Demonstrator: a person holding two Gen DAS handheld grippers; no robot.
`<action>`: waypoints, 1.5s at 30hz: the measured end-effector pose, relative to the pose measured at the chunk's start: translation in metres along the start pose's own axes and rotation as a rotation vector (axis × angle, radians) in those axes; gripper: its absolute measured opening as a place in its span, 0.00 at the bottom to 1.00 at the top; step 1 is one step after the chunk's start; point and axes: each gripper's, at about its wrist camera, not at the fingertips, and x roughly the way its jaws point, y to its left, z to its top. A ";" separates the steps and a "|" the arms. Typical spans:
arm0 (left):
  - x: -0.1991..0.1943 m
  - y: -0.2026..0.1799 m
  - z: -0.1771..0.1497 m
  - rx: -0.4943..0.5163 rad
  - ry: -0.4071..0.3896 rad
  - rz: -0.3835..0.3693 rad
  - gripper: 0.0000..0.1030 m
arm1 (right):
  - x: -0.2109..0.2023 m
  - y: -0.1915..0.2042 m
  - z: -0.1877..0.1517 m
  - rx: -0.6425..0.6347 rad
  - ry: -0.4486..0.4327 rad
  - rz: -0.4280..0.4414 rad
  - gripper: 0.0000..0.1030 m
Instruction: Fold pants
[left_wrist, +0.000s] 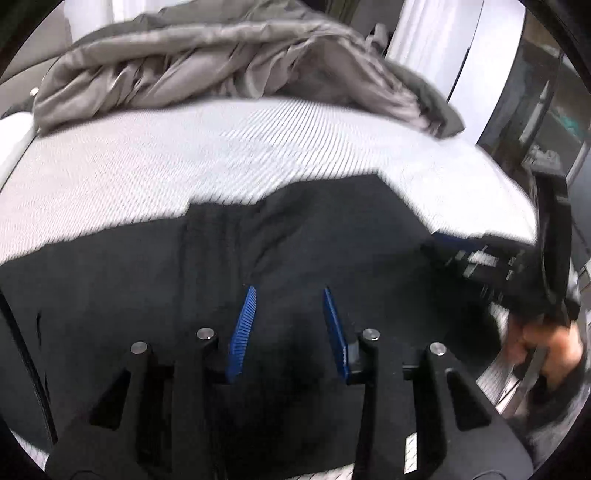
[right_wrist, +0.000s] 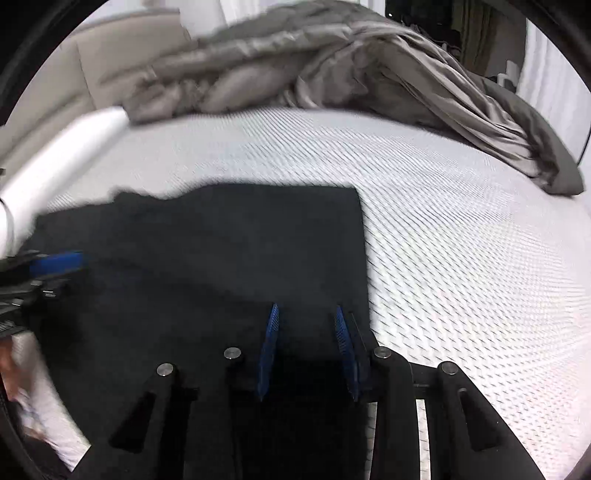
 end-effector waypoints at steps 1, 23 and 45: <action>0.004 -0.003 0.006 0.000 -0.007 0.008 0.33 | -0.001 0.005 0.004 0.002 -0.011 0.023 0.32; 0.059 0.019 0.046 -0.017 0.039 0.056 0.34 | 0.051 0.039 0.056 -0.017 0.003 0.007 0.34; 0.029 -0.005 -0.020 0.133 0.089 0.007 0.28 | 0.029 0.047 -0.007 -0.157 0.091 0.045 0.39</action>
